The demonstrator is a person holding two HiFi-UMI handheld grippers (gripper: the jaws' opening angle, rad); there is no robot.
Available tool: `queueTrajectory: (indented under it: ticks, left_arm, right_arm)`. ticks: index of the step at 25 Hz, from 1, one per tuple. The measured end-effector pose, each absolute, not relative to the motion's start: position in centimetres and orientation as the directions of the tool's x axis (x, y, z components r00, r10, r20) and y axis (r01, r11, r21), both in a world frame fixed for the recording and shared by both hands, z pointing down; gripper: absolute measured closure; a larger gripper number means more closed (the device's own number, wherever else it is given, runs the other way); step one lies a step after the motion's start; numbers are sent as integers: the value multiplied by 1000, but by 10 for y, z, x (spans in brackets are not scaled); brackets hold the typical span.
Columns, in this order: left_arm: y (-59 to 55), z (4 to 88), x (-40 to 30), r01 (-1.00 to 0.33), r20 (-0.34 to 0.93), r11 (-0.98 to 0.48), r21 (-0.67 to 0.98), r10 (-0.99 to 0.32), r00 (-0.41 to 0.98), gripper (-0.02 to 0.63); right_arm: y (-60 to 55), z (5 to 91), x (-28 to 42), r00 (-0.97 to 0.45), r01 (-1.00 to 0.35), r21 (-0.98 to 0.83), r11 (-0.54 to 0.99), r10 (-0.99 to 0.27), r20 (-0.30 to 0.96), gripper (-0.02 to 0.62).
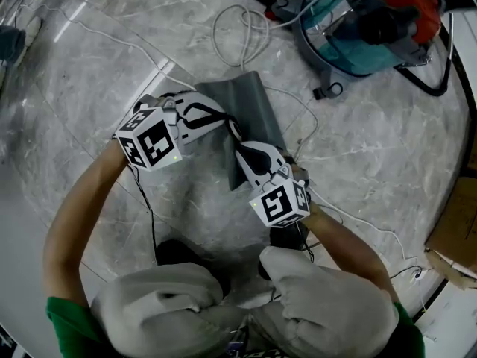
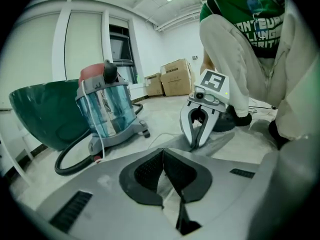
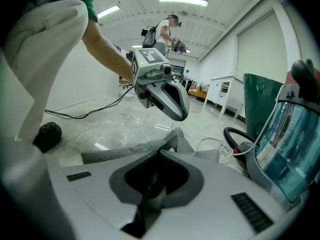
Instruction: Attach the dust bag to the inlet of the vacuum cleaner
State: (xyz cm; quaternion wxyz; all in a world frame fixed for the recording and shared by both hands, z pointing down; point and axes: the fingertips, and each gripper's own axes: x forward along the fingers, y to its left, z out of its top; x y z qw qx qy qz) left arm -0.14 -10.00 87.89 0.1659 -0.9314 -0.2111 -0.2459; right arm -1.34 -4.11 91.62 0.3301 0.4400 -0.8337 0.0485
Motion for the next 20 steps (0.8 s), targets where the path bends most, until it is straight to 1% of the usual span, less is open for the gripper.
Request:
queueTrajectory:
  ticks: [2, 7, 12, 20]
  left_arm:
    - [-105, 864, 14, 476, 511, -851, -220, 315, 800, 601]
    - [-104, 852, 51, 541, 533, -807, -235, 359, 766, 601]
    - [-98, 830, 82, 566, 505, -795, -216, 405, 762, 601]
    - [-93, 797, 119, 572, 443, -797, -192, 450, 775, 601]
  right_arm:
    - [-41, 904, -4, -412, -749, 224, 624, -702, 580, 574]
    - [-38, 860, 25, -441, -718, 267, 643, -717, 541, 575]
    - [-37, 817, 75, -436, -725, 303, 618, -753, 493, 580]
    - [-32, 788, 130, -415, -744, 320, 586, -782, 465, 581]
